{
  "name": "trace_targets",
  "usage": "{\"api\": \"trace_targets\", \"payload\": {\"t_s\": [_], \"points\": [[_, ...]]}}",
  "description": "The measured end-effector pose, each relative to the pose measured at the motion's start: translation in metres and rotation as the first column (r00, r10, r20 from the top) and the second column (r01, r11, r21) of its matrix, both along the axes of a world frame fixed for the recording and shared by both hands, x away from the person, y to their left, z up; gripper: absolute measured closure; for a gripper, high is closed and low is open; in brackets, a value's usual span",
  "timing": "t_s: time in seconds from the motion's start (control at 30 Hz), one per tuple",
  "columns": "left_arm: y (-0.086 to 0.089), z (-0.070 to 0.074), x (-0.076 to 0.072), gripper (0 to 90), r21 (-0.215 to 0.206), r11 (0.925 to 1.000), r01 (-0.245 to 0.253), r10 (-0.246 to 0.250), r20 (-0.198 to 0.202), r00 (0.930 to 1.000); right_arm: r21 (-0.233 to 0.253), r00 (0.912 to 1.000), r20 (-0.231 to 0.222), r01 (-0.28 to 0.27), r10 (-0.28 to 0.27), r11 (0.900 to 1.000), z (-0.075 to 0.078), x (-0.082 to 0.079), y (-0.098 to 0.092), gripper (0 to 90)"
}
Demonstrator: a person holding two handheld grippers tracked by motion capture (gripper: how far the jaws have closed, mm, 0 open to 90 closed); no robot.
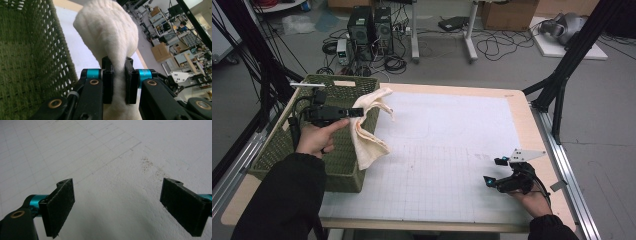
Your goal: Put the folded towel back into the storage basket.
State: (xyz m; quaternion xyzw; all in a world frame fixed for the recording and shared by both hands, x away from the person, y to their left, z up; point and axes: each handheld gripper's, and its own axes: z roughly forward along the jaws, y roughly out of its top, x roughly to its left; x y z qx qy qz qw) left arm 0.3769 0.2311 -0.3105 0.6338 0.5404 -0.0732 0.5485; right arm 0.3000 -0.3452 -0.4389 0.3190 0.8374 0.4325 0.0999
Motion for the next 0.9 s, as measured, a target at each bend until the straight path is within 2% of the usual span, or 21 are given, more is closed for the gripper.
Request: {"api": "trace_targets", "payload": {"t_s": [0.17,0.33,0.53,0.9], "points": [[0.002,-0.002,0.001,80.7,-0.005,1.0,0.003,-0.003,0.001,1.0,-0.004,1.0,-0.003,0.001,-0.001,1.0,-0.001,0.001,0.001,11.7],[0.01,-0.002,0.0,80.7,-0.039,0.9992,-0.011,0.011,0.009,0.9999,-0.011,0.9999,-0.012,-0.002,0.002,1.0,-0.002,0.002,0.001,11.7],[0.024,0.0,-0.001,80.7,-0.039,0.9987,-0.032,0.032,0.006,0.9995,-0.018,0.9997,-0.022,-0.007,0.007,1.0,-0.004,0.002,0.002,11.7],[0.047,-0.001,-0.007,80.7,-0.031,0.9979,-0.057,0.057,0.0,0.9984,-0.028,0.9999,-0.012,-0.008,0.008,1.0,-0.005,0.003,0.003,11.7]]}}
